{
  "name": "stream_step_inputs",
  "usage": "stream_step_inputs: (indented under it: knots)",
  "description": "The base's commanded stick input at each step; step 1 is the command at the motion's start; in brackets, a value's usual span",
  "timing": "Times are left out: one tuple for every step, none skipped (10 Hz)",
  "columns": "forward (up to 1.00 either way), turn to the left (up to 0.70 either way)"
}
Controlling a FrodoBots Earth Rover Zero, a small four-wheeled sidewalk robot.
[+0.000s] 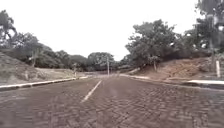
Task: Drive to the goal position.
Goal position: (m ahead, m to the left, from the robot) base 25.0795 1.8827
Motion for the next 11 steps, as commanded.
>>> stream_step_inputs:
  knots:
    - [1.00,0.00]
    - [1.00,0.00]
    - [1.00,0.00]
    - [1.00,0.00]
    - [1.00,0.00]
    - [1.00,0.00]
    - [1.00,0.00]
    - [1.00,0.00]
    - [1.00,0.00]
    - [1.00,0.00]
    - [1.00,0.00]
